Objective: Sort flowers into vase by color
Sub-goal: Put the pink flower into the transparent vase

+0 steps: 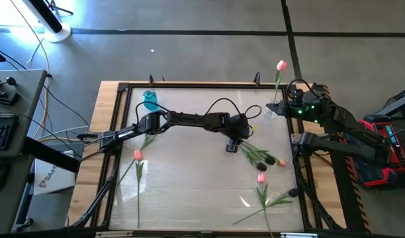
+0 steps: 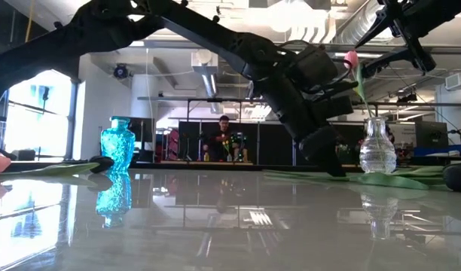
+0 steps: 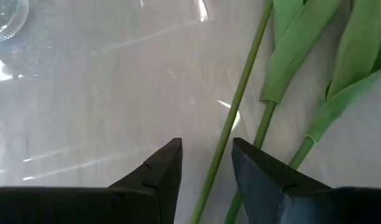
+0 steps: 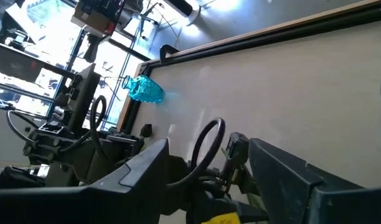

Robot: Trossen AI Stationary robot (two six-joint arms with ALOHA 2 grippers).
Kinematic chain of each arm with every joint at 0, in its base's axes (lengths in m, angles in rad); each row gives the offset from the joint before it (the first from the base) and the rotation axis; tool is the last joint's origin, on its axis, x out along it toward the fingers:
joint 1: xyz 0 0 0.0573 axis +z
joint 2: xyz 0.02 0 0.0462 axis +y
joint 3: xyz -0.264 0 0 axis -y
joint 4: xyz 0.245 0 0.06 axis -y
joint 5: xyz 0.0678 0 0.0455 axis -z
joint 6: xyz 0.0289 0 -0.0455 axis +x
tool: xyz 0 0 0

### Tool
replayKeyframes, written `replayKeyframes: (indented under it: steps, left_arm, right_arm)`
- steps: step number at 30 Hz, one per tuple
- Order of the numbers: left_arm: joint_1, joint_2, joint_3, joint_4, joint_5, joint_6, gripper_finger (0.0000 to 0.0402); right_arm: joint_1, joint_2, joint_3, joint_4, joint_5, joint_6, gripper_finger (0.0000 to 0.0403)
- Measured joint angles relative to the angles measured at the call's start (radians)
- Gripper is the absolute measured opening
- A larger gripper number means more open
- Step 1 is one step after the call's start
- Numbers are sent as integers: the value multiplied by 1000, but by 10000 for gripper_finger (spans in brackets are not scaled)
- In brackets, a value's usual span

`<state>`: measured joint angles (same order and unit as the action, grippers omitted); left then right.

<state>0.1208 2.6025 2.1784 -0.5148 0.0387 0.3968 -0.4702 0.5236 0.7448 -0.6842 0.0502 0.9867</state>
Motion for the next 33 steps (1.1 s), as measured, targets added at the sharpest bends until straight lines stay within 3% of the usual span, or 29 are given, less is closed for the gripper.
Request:
replayKeyframes:
  steps: [3,10,21,28,33]
  left_arm:
    - [-5,1,0,-3,-5,-1,106]
    - [-13,2,0,-29,18,-2,8]
    - [9,-38,-8,-72,57,-154,1]
    - [46,-138,-6,-64,117,-267,0]
    - [81,-205,-7,-61,238,-350,0]
  right_arm:
    - [0,0,0,0,-1,0,209]
    - [0,0,0,0,-2,0,209]
    - [0,-1,0,47,-6,24,209]
    - [1,-2,0,344,-54,60,209]
    - [3,-3,1,446,-87,73,209]
